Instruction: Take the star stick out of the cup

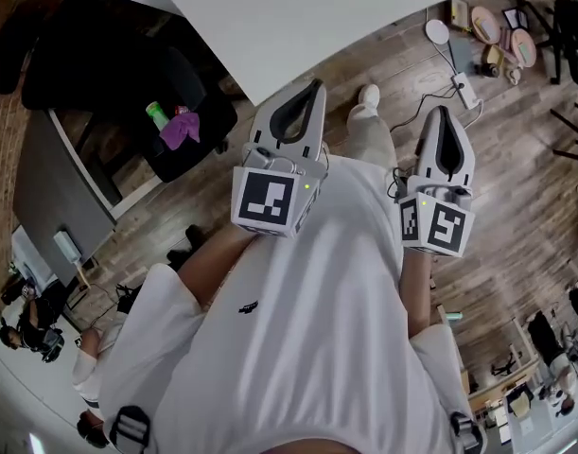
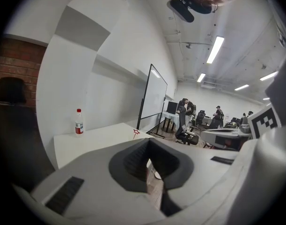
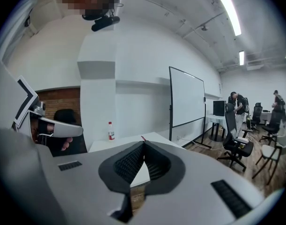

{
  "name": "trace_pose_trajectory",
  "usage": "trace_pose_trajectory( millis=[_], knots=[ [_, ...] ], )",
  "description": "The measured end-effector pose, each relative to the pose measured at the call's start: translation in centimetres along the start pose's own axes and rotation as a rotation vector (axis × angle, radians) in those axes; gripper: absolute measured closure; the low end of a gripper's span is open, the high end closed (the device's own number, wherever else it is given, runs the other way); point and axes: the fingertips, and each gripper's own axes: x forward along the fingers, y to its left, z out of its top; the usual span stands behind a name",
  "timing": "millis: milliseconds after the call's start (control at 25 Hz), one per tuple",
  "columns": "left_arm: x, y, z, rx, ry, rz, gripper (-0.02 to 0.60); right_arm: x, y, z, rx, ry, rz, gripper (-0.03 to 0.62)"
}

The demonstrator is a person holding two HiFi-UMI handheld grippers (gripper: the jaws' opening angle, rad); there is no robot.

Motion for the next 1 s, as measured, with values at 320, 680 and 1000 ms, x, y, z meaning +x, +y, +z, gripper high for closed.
trace_pose_trajectory(
  millis=[320, 680, 1000],
  knots=[
    [8.7, 1.4, 2.6, 0.011, 0.013, 0.048, 0.591, 8.9, -4.7, 1.6, 0.032, 0.005, 0.033, 0.589],
    [19.8, 3.6, 5.2, -0.017, 0.104, 0.218, 0.591, 21.8, -12.1, 5.8, -0.031, 0.017, 0.219, 0.589],
    [25.7, 4.2, 5.6, -0.122, 0.114, 0.402, 0.557, 29.6, -13.9, 6.8, -0.052, 0.038, 0.38, 0.589]
  ],
)
